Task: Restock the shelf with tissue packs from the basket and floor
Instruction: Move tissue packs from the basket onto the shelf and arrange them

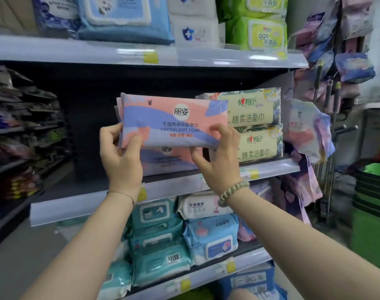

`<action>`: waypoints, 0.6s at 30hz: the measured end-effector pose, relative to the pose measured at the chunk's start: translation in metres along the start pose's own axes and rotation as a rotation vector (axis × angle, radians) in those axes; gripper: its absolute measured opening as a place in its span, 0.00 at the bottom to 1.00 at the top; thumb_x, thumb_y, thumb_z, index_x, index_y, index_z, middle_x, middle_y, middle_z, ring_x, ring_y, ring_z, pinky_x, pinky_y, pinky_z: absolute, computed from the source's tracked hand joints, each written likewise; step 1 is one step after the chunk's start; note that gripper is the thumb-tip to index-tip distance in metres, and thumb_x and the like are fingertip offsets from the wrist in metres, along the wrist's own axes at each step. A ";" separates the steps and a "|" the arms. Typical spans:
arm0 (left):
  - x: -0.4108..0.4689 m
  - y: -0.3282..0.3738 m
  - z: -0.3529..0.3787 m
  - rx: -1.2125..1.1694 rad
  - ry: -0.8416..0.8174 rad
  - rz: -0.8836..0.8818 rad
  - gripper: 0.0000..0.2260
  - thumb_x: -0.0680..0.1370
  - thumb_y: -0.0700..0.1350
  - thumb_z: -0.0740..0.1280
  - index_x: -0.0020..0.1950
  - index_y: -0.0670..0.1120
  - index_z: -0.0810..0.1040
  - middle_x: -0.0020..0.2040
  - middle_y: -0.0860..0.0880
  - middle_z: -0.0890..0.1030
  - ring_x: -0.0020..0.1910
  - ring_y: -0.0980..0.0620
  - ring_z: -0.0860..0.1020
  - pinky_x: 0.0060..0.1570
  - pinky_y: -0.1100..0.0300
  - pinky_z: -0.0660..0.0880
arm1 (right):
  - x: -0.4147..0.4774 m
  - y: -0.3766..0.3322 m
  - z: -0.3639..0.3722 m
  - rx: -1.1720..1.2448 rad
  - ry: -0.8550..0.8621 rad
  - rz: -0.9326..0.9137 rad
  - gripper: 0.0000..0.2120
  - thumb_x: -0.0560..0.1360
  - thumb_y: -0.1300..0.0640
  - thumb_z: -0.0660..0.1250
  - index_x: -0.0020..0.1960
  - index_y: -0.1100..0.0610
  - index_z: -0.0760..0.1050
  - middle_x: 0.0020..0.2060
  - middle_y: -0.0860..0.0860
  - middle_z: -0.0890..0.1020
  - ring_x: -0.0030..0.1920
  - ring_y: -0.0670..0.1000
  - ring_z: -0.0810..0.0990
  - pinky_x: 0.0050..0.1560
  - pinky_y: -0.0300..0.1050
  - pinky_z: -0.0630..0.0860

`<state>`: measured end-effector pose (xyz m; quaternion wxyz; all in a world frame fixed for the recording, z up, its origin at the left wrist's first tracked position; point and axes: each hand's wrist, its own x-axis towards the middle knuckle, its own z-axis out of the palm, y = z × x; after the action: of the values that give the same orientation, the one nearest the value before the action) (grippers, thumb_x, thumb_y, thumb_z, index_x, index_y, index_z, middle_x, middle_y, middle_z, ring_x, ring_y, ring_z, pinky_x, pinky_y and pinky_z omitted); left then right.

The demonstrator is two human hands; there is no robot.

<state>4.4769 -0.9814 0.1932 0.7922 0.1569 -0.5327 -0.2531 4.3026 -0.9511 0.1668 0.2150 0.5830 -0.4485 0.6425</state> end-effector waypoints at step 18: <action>0.052 -0.048 -0.018 0.240 0.009 -0.058 0.08 0.77 0.42 0.67 0.53 0.48 0.70 0.50 0.53 0.76 0.47 0.60 0.75 0.49 0.69 0.71 | 0.033 -0.003 0.044 -0.120 -0.241 0.036 0.23 0.69 0.65 0.63 0.62 0.52 0.67 0.58 0.56 0.64 0.51 0.55 0.69 0.52 0.42 0.68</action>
<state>4.4980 -1.0510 0.2009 0.7625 0.2671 -0.5509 -0.2093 4.3221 -0.9940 0.1951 0.1827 0.6339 -0.5190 0.5435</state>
